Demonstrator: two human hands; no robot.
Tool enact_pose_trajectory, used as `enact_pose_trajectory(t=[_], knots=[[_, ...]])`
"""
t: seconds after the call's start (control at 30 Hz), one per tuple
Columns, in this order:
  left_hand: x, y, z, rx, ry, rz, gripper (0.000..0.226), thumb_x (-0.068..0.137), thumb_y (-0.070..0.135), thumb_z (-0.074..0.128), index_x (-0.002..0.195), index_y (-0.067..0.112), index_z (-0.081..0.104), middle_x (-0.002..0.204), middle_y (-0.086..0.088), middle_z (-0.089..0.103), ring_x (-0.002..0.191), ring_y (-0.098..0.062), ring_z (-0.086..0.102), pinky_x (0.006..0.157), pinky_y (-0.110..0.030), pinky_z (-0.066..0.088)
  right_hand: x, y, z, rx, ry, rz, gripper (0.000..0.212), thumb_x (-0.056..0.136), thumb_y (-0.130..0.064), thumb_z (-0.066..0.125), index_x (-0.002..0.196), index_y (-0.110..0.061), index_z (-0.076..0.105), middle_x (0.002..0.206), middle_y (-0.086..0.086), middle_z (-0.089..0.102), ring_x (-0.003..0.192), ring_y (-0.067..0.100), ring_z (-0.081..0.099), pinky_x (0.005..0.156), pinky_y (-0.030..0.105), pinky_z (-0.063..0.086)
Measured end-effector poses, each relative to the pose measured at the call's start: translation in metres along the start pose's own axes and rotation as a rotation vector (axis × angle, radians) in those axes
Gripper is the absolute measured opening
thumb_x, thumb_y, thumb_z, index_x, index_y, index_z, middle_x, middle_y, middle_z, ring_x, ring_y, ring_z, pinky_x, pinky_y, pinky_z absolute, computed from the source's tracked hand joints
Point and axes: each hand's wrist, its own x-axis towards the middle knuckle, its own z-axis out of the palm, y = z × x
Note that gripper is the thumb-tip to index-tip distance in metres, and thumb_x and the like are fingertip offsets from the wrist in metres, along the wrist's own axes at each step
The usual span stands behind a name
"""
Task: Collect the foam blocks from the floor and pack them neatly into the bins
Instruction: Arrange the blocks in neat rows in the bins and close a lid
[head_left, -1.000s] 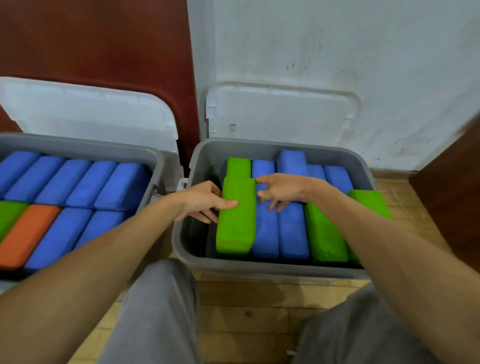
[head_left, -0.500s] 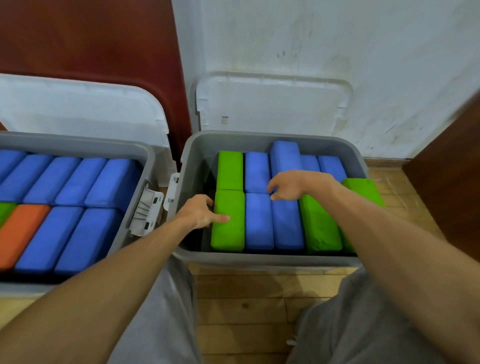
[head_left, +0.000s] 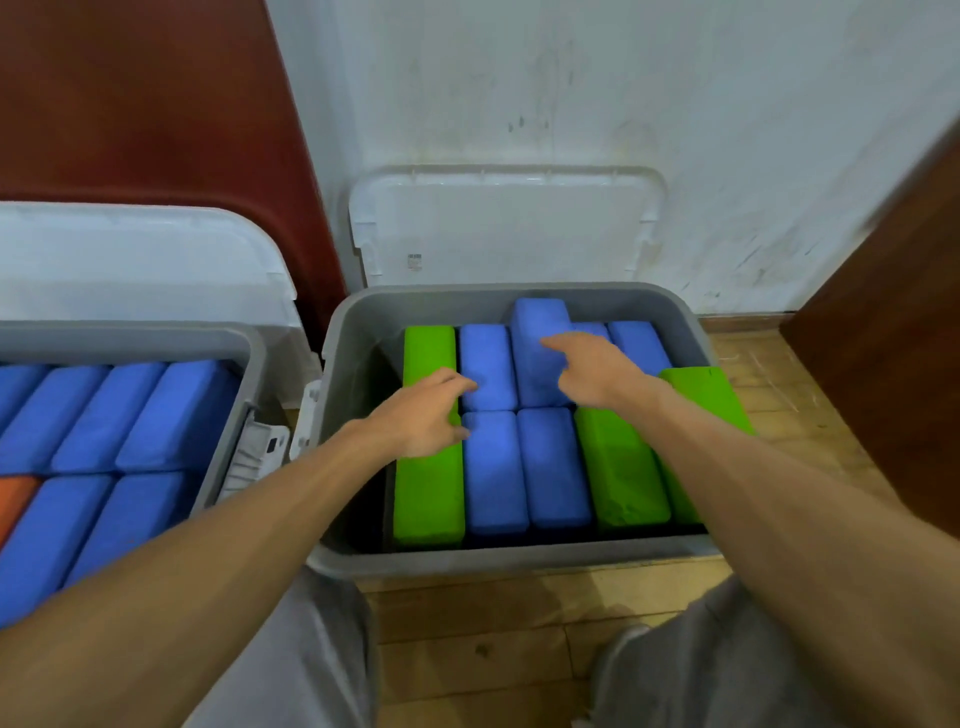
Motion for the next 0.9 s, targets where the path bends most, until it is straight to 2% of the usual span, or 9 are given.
enact_pose_trajectory(t=[0.17, 0.3, 0.43, 0.5, 0.57, 0.63, 0.7, 0.8, 0.9], knots=[[0.025, -0.001, 0.01, 0.117, -0.114, -0.071, 0.085, 0.087, 0.05, 0.06, 0.153, 0.019, 0.015, 0.161, -0.002, 0.008, 0.147, -0.02, 0.01, 0.118, -0.035, 0.02, 0.006, -0.006, 0.013, -0.186, -0.322, -0.078, 0.068, 0.095, -0.002, 0.035, 0.154, -0.013, 0.004, 0.162, 0.01, -0.006, 0.149, 0.025, 0.004, 0.118, 0.034, 0.016], [0.021, -0.014, 0.028, 0.225, -0.148, -0.125, 0.091, 0.084, 0.064, 0.053, 0.153, 0.029, 0.005, 0.162, 0.002, -0.004, 0.148, -0.021, -0.003, 0.118, -0.039, 0.012, 0.021, -0.008, 0.023, -0.219, -0.387, -0.085, 0.068, 0.095, -0.003, 0.032, 0.154, -0.012, -0.001, 0.161, 0.01, -0.012, 0.149, 0.026, -0.002, 0.117, 0.036, 0.018], [0.018, -0.016, 0.031, 0.23, -0.128, -0.113, 0.085, 0.087, 0.068, 0.044, 0.153, 0.032, 0.005, 0.162, 0.004, -0.004, 0.148, -0.019, -0.003, 0.118, -0.038, 0.009, 0.026, -0.006, 0.022, -0.26, -0.442, -0.066, 0.066, 0.097, -0.004, 0.029, 0.154, -0.014, -0.001, 0.161, 0.008, -0.011, 0.149, 0.026, 0.0, 0.117, 0.035, 0.016], [0.02, -0.016, 0.025, 0.217, -0.142, -0.094, 0.081, 0.088, 0.068, 0.039, 0.153, 0.03, 0.009, 0.162, 0.004, 0.0, 0.148, -0.019, -0.001, 0.119, -0.039, 0.01, 0.024, -0.009, 0.024, -0.299, -0.468, -0.052, 0.063, 0.098, -0.008, 0.029, 0.154, -0.012, 0.001, 0.162, 0.01, -0.005, 0.148, 0.029, 0.009, 0.117, 0.036, 0.019], [0.024, -0.021, 0.011, 0.073, -0.208, -0.117, 0.076, 0.091, 0.06, 0.044, 0.153, 0.027, 0.015, 0.162, 0.004, 0.002, 0.148, -0.018, 0.001, 0.119, -0.036, 0.009, 0.023, -0.012, 0.024, -0.311, -0.474, -0.037, 0.061, 0.097, -0.011, 0.03, 0.154, -0.01, 0.009, 0.16, 0.012, 0.01, 0.144, 0.031, 0.022, 0.114, 0.037, 0.026], [0.025, -0.03, -0.003, -0.094, -0.291, -0.146, 0.08, 0.09, 0.046, 0.058, 0.154, 0.024, 0.015, 0.161, 0.003, -0.001, 0.148, -0.018, 0.004, 0.118, -0.033, 0.01, 0.024, -0.014, 0.022, -0.313, -0.464, -0.032, 0.056, 0.094, -0.012, 0.033, 0.15, -0.009, 0.025, 0.151, 0.012, 0.03, 0.133, 0.032, 0.036, 0.104, 0.036, 0.036], [0.019, -0.04, -0.006, -0.103, -0.334, -0.128, 0.089, 0.086, 0.041, 0.067, 0.154, 0.022, 0.012, 0.161, 0.004, -0.006, 0.148, -0.02, 0.005, 0.119, -0.034, 0.014, 0.028, -0.015, 0.021, -0.325, -0.47, -0.039, 0.048, 0.091, -0.013, 0.037, 0.138, -0.008, 0.043, 0.136, 0.011, 0.045, 0.115, 0.029, 0.047, 0.09, 0.034, 0.042], [0.009, -0.052, 0.004, -0.116, -0.256, -0.112, 0.093, 0.08, 0.044, 0.072, 0.153, 0.023, 0.018, 0.161, 0.006, -0.004, 0.147, -0.019, 0.012, 0.118, -0.034, 0.021, 0.035, -0.021, 0.029, -0.34, -0.469, -0.05, 0.043, 0.086, -0.015, 0.042, 0.126, -0.003, 0.053, 0.125, 0.014, 0.051, 0.11, 0.032, 0.054, 0.089, 0.039, 0.048], [0.001, -0.056, 0.011, -0.121, -0.16, -0.13, 0.091, 0.078, 0.05, 0.071, 0.152, 0.025, 0.022, 0.161, 0.005, -0.001, 0.146, -0.02, 0.018, 0.115, -0.032, 0.025, 0.038, -0.024, 0.032, -0.321, -0.475, -0.026, 0.045, 0.089, -0.018, 0.043, 0.129, -0.001, 0.051, 0.128, 0.017, 0.05, 0.116, 0.034, 0.053, 0.095, 0.043, 0.047]])
